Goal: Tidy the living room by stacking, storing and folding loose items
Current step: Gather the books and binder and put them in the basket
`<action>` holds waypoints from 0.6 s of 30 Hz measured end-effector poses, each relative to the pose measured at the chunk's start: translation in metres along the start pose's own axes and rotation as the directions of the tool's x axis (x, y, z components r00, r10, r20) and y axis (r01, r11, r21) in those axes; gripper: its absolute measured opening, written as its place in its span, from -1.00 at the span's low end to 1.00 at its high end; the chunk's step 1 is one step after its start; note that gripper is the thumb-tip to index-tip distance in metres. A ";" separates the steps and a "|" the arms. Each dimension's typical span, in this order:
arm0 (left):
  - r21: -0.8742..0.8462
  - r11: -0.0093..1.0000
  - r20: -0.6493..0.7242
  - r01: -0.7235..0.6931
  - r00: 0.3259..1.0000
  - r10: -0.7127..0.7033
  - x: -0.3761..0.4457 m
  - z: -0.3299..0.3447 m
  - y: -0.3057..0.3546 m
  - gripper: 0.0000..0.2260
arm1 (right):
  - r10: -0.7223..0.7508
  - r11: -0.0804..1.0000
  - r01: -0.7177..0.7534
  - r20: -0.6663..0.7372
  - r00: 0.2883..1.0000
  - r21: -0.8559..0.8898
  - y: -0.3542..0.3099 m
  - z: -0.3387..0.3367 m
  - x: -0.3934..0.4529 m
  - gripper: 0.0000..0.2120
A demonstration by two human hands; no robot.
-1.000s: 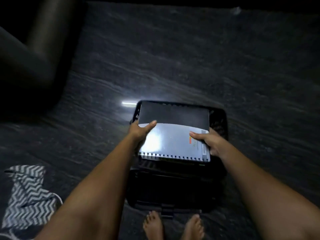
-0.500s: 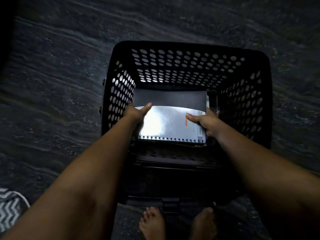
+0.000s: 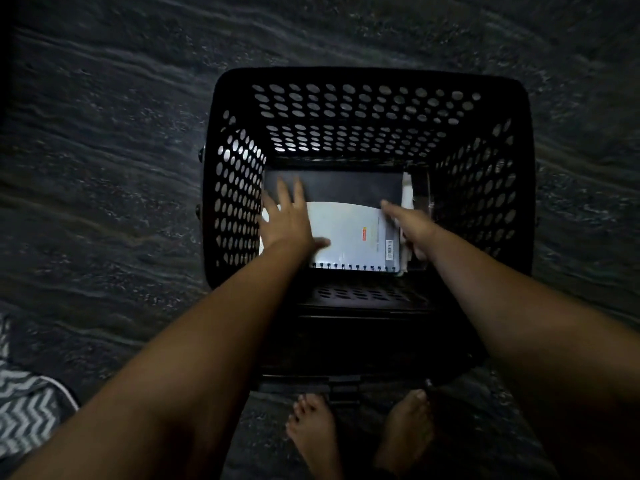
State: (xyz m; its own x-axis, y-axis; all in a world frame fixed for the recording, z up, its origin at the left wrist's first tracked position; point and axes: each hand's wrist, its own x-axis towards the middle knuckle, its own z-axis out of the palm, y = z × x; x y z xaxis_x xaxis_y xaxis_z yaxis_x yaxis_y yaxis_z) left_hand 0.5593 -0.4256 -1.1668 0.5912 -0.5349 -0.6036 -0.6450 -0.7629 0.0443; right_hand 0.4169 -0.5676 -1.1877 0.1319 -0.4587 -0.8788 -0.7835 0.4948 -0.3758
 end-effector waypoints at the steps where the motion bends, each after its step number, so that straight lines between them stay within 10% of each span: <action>1: 0.040 0.999 0.081 -0.021 0.997 0.017 0.002 0.007 -0.002 0.15 | 0.014 0.999 -0.014 -0.001 1.000 0.033 -0.003 0.003 -0.005 -0.56; 6: 0.134 0.990 0.205 -0.054 0.979 0.026 0.023 0.039 -0.022 0.21 | 0.025 0.967 -0.085 -0.245 0.969 -0.239 -0.011 0.023 -0.010 -0.63; 10: 0.151 0.987 0.222 -0.050 0.975 0.015 0.035 0.050 -0.027 0.24 | -0.094 0.862 0.009 -0.141 0.986 -0.507 -0.022 0.034 -0.019 -0.71; 16: 0.152 0.983 0.343 -0.107 0.938 0.050 0.016 0.015 -0.021 0.15 | 0.015 0.965 0.004 0.070 0.997 -0.261 -0.025 0.020 -0.035 -0.93; 18: -0.037 0.998 0.349 -0.057 0.935 0.066 -0.001 -0.015 -0.020 -0.01 | 0.061 0.984 -0.048 0.074 0.995 -0.171 -0.036 0.010 -0.057 -0.67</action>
State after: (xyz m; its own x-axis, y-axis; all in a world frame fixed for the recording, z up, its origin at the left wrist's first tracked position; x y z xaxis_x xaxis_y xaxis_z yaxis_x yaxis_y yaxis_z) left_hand 0.5791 -0.4151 -1.1557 0.3412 -0.4241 -0.8389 -0.6594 -0.7440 0.1079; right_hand 0.4433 -0.5517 -1.1267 0.1285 -0.3716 -0.9194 -0.8814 0.3822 -0.2776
